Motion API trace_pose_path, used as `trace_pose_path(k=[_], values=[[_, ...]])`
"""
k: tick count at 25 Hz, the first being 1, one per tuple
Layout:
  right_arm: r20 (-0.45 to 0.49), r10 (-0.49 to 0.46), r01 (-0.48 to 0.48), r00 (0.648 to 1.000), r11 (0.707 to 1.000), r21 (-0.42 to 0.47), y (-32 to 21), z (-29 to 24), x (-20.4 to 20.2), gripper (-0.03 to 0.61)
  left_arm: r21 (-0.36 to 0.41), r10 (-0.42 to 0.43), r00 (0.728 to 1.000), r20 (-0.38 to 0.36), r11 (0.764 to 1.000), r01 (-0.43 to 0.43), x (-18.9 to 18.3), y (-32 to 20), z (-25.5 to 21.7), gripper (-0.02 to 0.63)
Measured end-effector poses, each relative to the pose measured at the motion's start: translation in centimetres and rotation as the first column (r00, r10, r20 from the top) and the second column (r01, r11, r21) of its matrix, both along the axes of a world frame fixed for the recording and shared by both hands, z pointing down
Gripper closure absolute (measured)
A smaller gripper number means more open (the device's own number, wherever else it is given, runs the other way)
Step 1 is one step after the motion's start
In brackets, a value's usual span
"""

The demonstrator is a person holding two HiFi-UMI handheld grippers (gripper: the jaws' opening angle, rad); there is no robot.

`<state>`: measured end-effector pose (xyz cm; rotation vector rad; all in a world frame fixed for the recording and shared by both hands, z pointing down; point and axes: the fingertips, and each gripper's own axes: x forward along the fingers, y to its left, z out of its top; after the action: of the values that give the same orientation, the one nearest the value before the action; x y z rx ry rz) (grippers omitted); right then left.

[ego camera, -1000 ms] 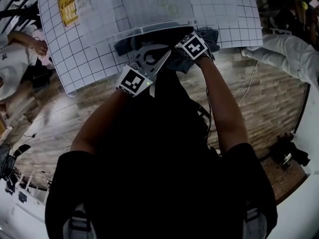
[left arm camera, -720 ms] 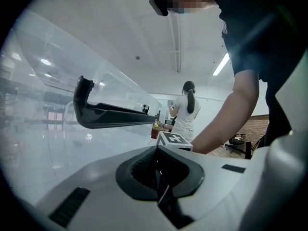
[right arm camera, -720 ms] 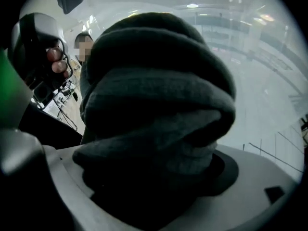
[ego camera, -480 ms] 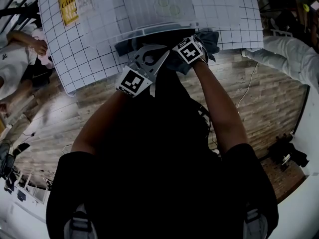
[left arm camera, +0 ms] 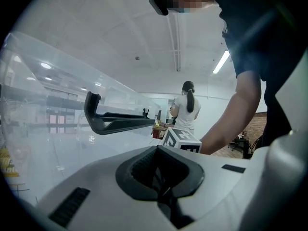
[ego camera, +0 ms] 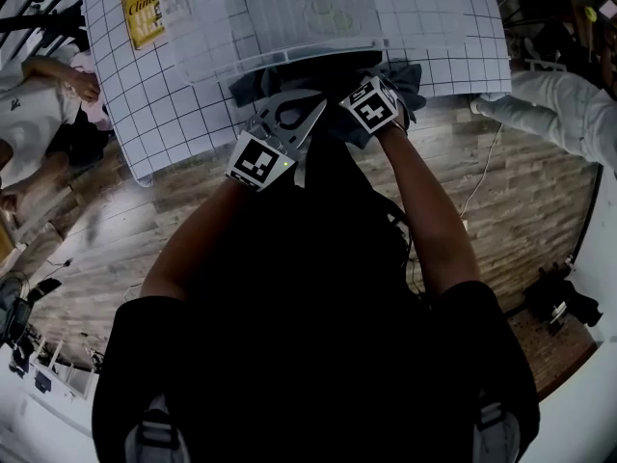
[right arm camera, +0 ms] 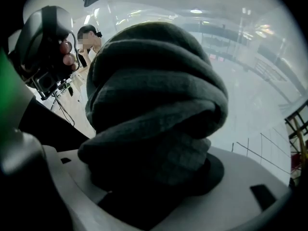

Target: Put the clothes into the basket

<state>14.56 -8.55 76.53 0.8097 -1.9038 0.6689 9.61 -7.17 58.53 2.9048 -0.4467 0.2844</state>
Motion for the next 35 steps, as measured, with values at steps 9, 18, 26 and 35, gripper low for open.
trace_pose_path(k=[9, 18, 26, 35], values=[[0.003, -0.009, 0.009, 1.000, 0.999, 0.032, 2.0, -3.0, -1.0, 0.230, 0.026, 0.011, 1.000, -0.010, 1.000, -0.011, -1.6, 1.3, -1.3, 0.611], [-0.018, -0.037, 0.038, 0.999, 0.997, 0.068, 4.5, -6.5, -2.6, 0.230, 0.054, 0.051, 0.999, -0.012, 0.997, -0.051, -3.5, 2.4, -3.0, 0.611], [-0.044, 0.000, 0.005, 0.999, 0.993, 0.116, 6.1, -10.1, -3.0, 0.230, 0.096, 0.058, 0.997, -0.044, 0.994, -0.053, -5.7, 3.1, -6.1, 0.611], [-0.050, 0.043, -0.034, 0.998, 0.985, 0.171, 7.1, -14.4, -3.8, 0.230, 0.145, 0.083, 0.995, -0.061, 0.987, -0.074, -7.8, 4.0, -8.8, 0.611]])
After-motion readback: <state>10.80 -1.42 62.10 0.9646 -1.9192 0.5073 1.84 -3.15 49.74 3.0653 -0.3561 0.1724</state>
